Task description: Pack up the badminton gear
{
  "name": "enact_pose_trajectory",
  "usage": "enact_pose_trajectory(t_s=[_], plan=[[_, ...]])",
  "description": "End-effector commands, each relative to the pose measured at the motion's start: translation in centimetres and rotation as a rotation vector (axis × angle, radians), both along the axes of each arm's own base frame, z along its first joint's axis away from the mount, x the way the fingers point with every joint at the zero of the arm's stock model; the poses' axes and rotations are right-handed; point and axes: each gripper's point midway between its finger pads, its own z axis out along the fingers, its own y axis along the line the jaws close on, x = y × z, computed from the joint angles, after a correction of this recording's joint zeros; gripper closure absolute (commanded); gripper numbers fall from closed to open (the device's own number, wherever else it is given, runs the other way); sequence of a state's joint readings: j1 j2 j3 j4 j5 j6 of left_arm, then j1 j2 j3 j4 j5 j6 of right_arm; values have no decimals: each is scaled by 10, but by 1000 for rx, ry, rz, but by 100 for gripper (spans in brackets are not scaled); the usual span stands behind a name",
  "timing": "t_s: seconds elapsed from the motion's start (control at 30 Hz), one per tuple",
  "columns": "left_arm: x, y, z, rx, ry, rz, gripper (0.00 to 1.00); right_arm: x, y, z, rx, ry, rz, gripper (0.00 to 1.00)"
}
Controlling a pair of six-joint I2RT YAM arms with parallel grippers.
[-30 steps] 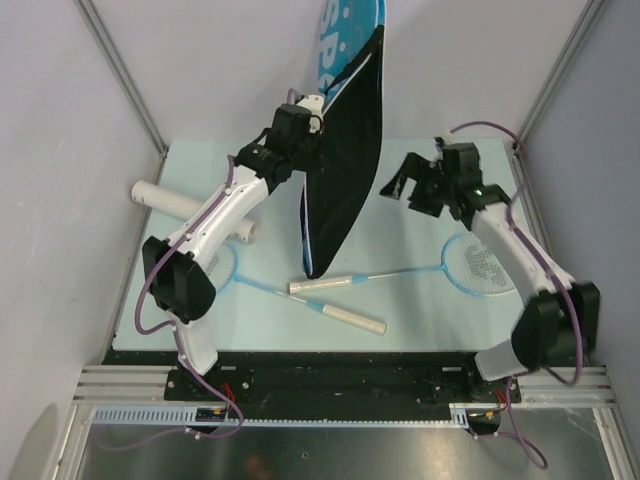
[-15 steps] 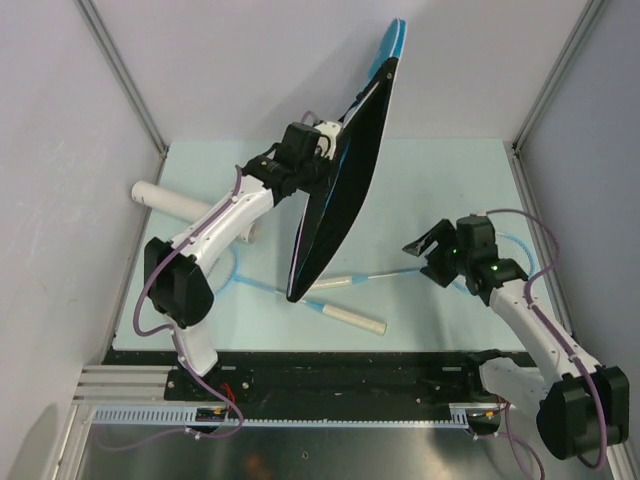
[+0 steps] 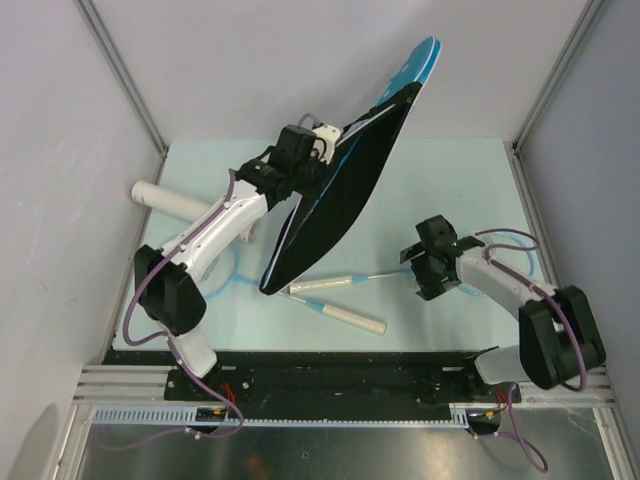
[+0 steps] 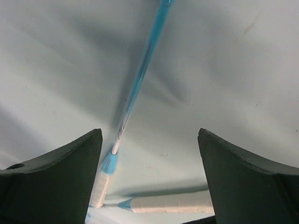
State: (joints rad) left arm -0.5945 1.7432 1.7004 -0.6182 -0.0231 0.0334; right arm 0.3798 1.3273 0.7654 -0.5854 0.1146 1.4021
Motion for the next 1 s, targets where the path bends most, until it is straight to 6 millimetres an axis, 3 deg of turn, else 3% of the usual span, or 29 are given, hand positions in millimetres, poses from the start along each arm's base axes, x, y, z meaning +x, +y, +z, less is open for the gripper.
enact_pose_trajectory(t_s=[0.0, 0.17, 0.3, 0.5, 0.67, 0.73, 0.77, 0.93, 0.97], plan=[[-3, 2, 56, -72, -138, -19, 100, 17, -12, 7, -101, 53, -108, 12], [-15, 0, 51, -82, -107, -57, 100, 27, -14, 3, -156, 117, -138, 17], [-24, 8, 48, -60, -107, -61, 100, 24, -12, -5, -171, 188, -138, 30], [-30, 16, 54, -45, -133, -70, 100, 30, -9, -17, -193, 229, -156, 42], [-33, 14, 55, -48, -136, -93, 100, 30, -5, -33, -256, 304, -136, 45], [-33, 15, 57, -45, -142, -92, 100, 32, -2, -36, -260, 332, -137, 53], [-32, 16, 57, -42, -143, -92, 100, 26, -1, -43, -260, 378, -133, 63], [-29, 19, 50, -35, -130, -83, 100, 24, 7, -48, -271, 425, -107, 89], [-28, 21, 48, -29, -128, -77, 100, 22, 6, -47, -279, 427, -105, 100]])
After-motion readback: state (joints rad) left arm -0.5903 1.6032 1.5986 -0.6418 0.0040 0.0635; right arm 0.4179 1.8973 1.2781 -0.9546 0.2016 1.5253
